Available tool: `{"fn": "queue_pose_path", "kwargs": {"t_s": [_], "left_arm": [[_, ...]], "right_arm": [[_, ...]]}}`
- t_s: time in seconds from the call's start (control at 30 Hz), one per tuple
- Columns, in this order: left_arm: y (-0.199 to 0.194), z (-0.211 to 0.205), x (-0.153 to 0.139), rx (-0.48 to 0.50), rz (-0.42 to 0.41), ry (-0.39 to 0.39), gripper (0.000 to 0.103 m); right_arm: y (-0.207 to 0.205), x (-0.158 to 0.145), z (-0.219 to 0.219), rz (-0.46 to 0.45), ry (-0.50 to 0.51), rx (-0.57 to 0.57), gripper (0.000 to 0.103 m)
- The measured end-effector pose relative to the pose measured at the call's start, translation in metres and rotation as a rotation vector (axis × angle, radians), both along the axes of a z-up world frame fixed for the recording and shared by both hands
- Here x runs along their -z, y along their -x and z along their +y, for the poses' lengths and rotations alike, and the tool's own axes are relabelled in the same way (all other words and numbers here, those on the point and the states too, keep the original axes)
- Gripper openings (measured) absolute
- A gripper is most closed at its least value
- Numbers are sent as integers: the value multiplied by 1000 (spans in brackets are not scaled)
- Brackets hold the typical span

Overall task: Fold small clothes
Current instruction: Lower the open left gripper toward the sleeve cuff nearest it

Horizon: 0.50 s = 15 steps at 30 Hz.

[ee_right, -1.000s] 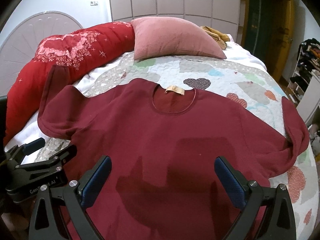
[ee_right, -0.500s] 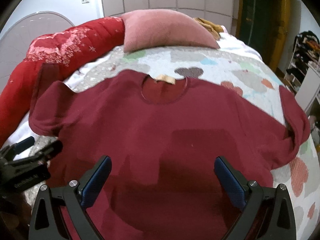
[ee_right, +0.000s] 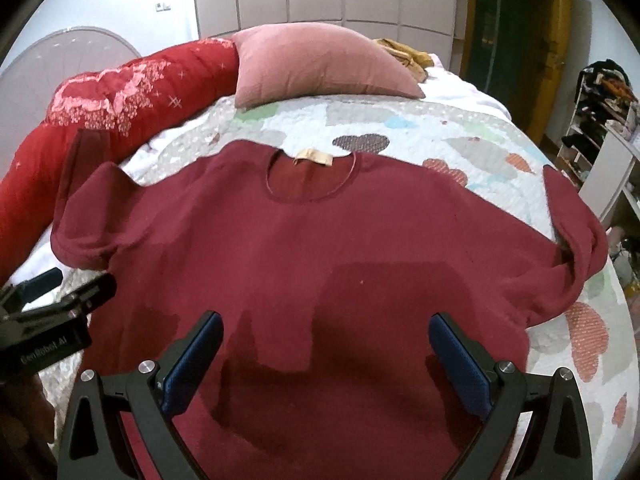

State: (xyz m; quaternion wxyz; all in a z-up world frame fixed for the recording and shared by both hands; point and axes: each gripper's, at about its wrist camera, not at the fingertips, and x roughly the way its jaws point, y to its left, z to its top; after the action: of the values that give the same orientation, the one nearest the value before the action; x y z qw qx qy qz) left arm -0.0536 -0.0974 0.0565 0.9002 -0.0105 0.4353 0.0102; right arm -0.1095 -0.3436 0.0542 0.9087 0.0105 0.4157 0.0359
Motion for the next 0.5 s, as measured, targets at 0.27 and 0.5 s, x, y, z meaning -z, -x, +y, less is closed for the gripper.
{"fn": "queue_pose_path", "kwargs": {"t_s": [0.27,0.5], "left_arm": [[-4,23,-5,-23,-10,2,95],[-24,91,-23,-157,-71,-87,95]], "right_arm": [[-10,-9,17,-13,16,-47,102],[-23,-7,40,-11,20,-95,102]]}}
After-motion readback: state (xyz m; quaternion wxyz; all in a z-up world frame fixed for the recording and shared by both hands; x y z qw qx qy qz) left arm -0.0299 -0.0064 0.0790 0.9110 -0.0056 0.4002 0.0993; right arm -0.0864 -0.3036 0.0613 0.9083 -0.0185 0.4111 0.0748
